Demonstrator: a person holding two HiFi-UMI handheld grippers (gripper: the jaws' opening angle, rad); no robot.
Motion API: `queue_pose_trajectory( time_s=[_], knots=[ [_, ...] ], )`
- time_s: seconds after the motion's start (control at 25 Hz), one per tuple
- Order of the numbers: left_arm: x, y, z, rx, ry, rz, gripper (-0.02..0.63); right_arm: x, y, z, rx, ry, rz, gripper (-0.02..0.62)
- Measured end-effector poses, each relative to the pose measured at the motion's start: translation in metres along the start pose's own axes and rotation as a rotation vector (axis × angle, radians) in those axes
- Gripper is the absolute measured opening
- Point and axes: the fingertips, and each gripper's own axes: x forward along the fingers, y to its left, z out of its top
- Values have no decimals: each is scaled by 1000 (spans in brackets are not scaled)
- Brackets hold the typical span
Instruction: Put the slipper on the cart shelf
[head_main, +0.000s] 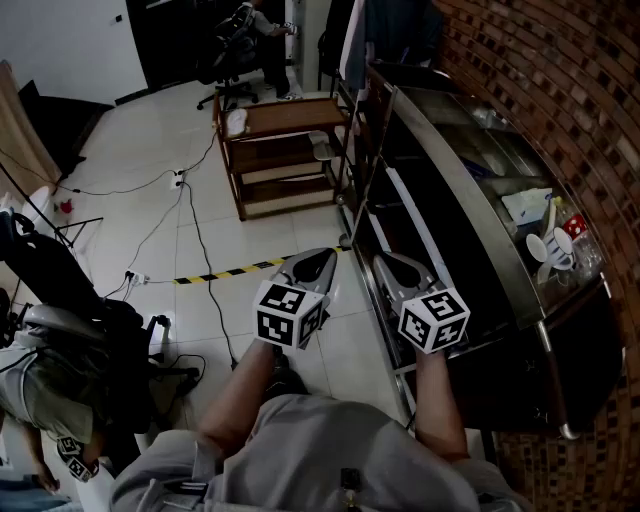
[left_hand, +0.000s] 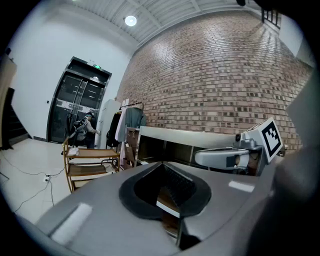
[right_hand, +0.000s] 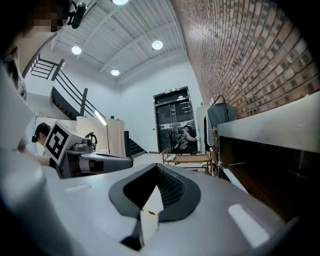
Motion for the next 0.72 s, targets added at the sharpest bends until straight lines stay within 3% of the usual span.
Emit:
queue_pose_trajectory(
  time_s=[0.72],
  knots=[
    [45,256,68,-28,-10,89,8,254,-10,78,-43,-37,50,-2]
  ],
)
